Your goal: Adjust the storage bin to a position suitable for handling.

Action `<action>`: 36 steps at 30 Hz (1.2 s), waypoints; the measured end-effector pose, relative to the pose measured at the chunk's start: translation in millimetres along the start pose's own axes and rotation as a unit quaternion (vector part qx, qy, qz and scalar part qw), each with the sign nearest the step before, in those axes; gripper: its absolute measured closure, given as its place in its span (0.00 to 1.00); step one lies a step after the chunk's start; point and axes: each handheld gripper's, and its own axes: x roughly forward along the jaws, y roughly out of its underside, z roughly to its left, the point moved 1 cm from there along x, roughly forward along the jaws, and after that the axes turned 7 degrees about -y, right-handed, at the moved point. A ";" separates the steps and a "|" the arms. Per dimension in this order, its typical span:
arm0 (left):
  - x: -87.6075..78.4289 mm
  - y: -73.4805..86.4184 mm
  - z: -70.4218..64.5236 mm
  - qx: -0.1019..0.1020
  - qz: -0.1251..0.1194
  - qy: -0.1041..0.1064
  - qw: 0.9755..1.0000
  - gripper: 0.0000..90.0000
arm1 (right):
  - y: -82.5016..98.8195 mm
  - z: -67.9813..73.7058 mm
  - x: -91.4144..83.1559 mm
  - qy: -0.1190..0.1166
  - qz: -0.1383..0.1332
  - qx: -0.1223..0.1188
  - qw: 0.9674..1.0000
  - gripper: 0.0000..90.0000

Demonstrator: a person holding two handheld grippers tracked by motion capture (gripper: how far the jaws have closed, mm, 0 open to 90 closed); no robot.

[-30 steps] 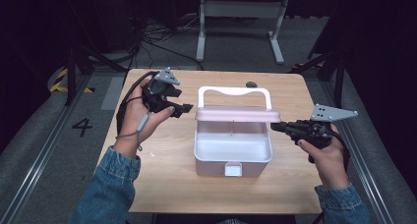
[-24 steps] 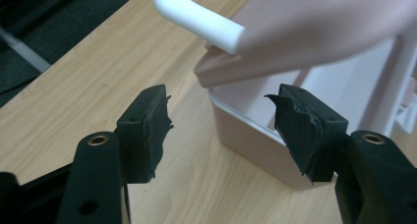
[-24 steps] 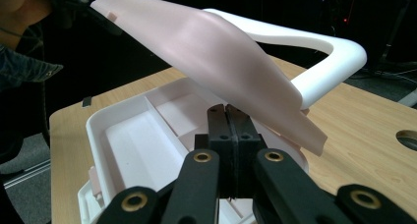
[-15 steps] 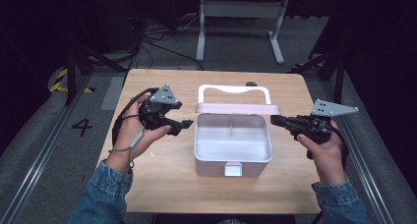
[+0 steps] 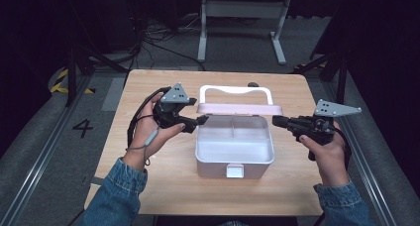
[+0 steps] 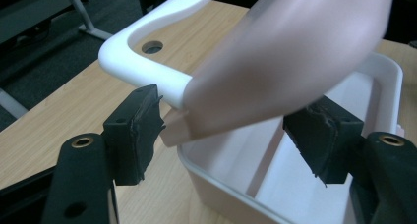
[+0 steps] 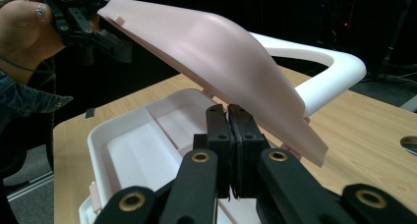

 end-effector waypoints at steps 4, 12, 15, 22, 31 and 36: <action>5.1 -2.6 -1.3 0.006 -0.007 0.007 1.000 0.35 | -0.1 -0.1 -0.1 -0.001 0.000 0.002 1.000 0.99; 10.4 -8.8 -4.8 0.015 -0.033 -0.001 0.999 0.42 | 0.2 -0.6 0.9 -0.003 -0.002 0.003 1.000 0.98; 11.9 -9.9 -5.2 0.023 -0.035 0.001 0.999 0.52 | 0.3 -0.7 0.9 -0.004 -0.002 0.004 1.000 0.98; 11.7 -11.4 -4.7 0.035 -0.041 -0.016 0.998 0.63 | 0.5 -0.9 0.6 -0.002 -0.006 0.004 1.000 0.97; 14.5 -18.8 4.4 0.023 -0.032 -0.015 0.999 0.67 | -0.6 2.2 -2.8 0.009 0.003 -0.009 1.000 0.91; 16.5 -25.3 11.1 0.012 -0.030 -0.014 0.999 0.70 | -2.0 5.5 -9.9 0.031 0.014 -0.029 0.999 0.77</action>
